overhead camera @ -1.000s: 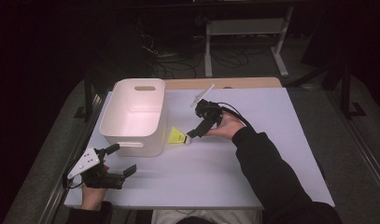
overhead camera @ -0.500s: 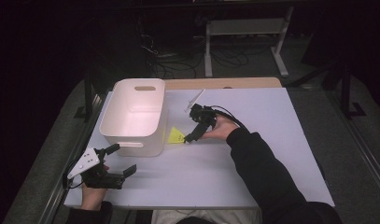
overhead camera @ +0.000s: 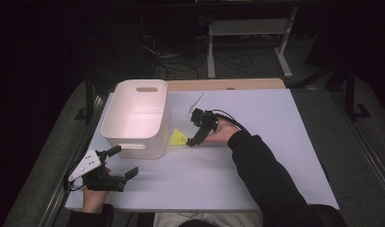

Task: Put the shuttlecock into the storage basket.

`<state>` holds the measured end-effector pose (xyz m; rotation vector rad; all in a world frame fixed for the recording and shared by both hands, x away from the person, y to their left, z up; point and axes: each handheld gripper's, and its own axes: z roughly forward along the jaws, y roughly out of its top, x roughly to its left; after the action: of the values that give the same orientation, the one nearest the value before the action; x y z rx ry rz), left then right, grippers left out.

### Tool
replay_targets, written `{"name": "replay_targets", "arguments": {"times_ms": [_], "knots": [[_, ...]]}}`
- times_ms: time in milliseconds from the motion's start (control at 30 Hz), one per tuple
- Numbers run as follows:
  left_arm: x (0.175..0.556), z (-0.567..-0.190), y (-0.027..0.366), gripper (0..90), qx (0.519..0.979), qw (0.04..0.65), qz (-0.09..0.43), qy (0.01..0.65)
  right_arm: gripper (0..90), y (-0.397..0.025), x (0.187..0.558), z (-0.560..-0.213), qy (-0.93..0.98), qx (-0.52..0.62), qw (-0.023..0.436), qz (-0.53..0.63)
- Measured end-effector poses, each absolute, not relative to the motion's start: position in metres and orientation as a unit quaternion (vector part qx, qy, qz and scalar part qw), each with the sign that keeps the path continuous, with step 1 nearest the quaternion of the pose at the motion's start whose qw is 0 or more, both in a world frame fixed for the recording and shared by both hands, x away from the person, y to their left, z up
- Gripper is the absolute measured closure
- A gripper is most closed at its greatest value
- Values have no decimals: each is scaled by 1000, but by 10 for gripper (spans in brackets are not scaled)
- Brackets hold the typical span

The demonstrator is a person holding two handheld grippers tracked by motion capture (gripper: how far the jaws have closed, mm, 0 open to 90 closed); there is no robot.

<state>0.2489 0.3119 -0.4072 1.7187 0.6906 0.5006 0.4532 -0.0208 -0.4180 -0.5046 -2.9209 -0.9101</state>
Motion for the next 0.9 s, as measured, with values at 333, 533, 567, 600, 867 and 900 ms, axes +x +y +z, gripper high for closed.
{"name": "replay_targets", "arguments": {"times_ms": [333, 533, 567, 600, 867, 900], "knots": [[249, -407, 312, 0, 734, 574, 213, 295, 99, -19, 453, -424, -945, -148, 40, -290], [249, -407, 312, 0, 734, 574, 213, 294, 215, -14, 451, -428, -950, -130, 56, -280], [249, -407, 312, 0, 734, 574, 213, 294, 239, -13, 451, -429, -951, -125, 56, -278], [249, -407, 312, 0, 734, 574, 213, 294, 239, -13, 451, -429, -951, -125, 56, -278], [249, -407, 312, 0, 734, 574, 213, 295, 397, -12, 451, -430, -951, -122, 56, -279], [249, -407, 312, 0, 734, 574, 213, 294, 429, -12, 451, -430, -951, -122, 57, -279]]}}
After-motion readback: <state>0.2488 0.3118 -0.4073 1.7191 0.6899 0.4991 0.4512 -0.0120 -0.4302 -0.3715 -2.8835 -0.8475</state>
